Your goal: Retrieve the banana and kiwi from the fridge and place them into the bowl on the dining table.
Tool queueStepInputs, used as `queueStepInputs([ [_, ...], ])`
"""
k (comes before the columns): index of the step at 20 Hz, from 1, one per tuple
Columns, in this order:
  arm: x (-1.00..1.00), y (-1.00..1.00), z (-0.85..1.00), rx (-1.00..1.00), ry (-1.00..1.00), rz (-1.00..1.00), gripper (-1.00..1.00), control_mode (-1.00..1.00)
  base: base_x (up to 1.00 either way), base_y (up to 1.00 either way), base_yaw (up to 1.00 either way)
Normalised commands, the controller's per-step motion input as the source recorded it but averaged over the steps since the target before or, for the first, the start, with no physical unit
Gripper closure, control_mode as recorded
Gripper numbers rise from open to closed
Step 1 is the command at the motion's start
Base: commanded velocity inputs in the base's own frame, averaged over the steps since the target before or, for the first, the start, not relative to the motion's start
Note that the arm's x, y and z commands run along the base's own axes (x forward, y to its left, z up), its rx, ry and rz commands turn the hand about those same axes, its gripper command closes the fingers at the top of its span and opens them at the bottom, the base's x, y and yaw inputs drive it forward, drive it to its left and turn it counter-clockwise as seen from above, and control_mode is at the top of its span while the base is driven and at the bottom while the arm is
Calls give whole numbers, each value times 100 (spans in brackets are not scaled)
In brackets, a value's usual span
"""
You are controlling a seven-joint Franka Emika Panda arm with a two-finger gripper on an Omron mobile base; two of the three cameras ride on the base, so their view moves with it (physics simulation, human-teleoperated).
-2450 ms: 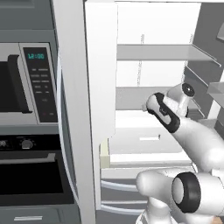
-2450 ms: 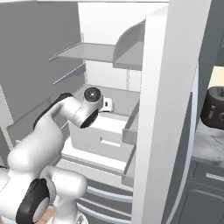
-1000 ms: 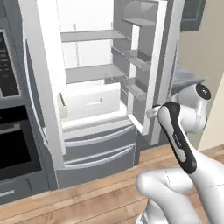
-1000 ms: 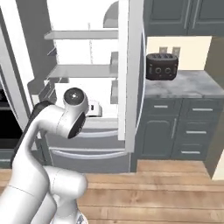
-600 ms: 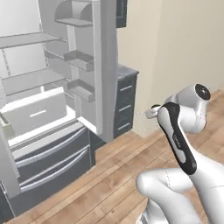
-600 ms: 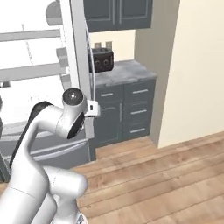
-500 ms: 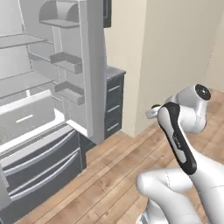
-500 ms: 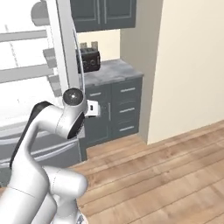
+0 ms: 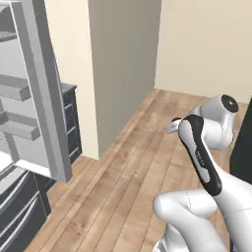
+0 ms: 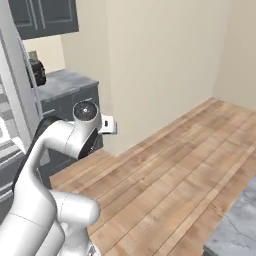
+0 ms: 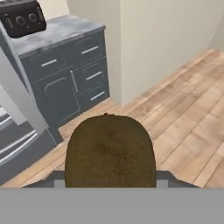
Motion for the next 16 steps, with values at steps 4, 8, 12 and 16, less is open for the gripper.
queueStepInputs([
  [4, 0, 0, 0, 0, 0, 0, 100, 100, 75, 2, -50],
  [8, 0, 0, 0, 0, 0, 0, 100, 100, 100, 0, -40],
  [12, 0, 0, 0, 0, 0, 0, 100, 100, 100, 0, -30],
  [16, 0, 0, 0, 0, 0, 0, 100, 100, 100, 8, -32],
])
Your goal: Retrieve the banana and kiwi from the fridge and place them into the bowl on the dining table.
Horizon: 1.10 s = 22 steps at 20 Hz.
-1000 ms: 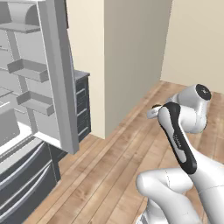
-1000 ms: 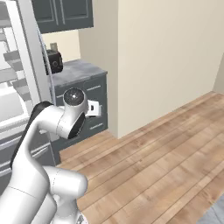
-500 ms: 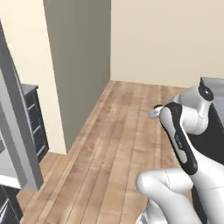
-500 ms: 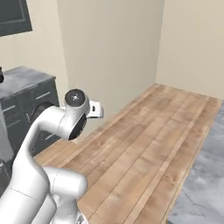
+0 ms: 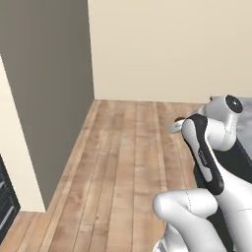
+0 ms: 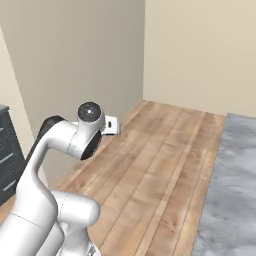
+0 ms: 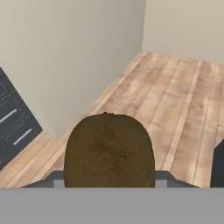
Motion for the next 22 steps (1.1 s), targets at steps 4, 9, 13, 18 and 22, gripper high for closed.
queueStepInputs([
  [4, 0, 0, 0, 0, 0, 0, 100, 100, 100, 20, -34],
  [9, 0, 0, 0, 0, 0, 0, 100, 100, 100, 38, -36],
  [13, 0, 0, 0, 0, 0, 0, 100, 100, 100, 54, -39],
  [18, 0, 0, 0, 0, 0, 0, 100, 100, 100, 70, -45],
  [22, 0, 0, 0, 0, 0, 0, 100, 100, 100, 67, -52],
])
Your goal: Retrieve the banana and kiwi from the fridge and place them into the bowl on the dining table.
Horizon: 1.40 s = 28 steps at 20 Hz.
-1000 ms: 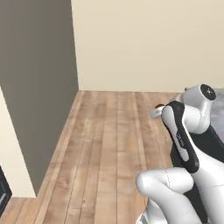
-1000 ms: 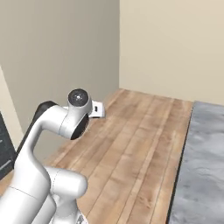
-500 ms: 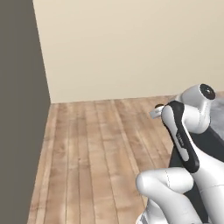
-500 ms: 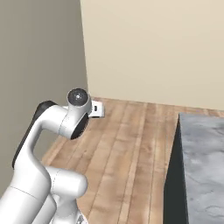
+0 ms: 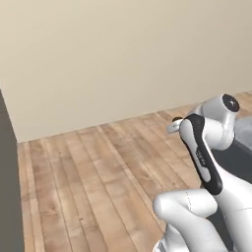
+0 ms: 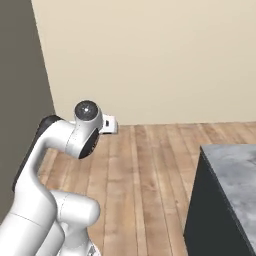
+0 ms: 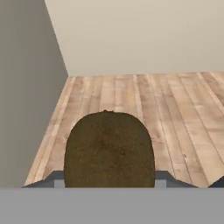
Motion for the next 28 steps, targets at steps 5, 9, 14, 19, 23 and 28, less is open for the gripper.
queueStepInputs([
  [5, 0, 0, 0, 0, 0, 0, 100, 100, 100, 43, -54],
  [9, 0, 0, 0, 0, 0, 0, 100, 100, 100, 42, -57],
  [14, 0, 0, 0, 0, 0, 0, 100, 100, 100, 47, -61],
  [19, 0, 0, 0, 0, 0, 0, 100, 100, 99, 67, -65],
  [23, 0, 0, 0, 0, 0, 0, 100, 100, 91, 66, -68],
  [28, 0, 0, 0, 0, 0, 0, 100, 100, 93, 73, -69],
])
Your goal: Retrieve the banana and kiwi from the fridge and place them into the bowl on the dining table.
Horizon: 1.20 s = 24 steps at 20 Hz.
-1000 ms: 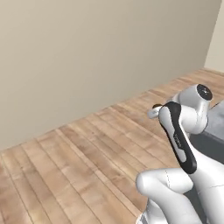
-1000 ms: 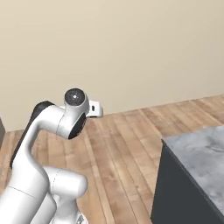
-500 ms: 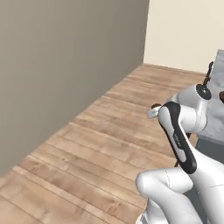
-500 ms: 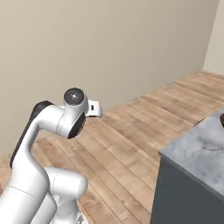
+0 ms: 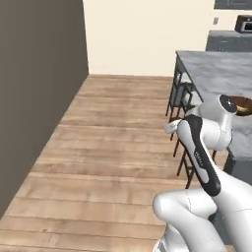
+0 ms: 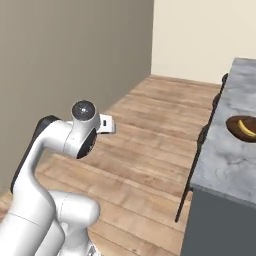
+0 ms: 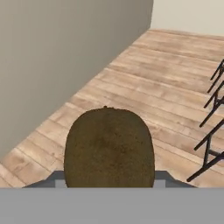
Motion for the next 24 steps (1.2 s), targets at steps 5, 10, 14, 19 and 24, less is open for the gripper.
queueStepInputs([
  [5, 0, 0, 0, 0, 0, 0, 100, 100, 100, 84, -70],
  [10, 0, 0, 0, 0, 0, 0, 100, 100, 100, 75, -69],
  [14, 0, 0, 0, 0, 0, 0, 100, 100, 100, 56, -70],
  [19, 0, 0, 0, 0, 0, 0, 100, 100, 92, 47, -70],
  [24, 0, 0, 0, 0, 0, 0, 100, 100, 87, 60, -71],
])
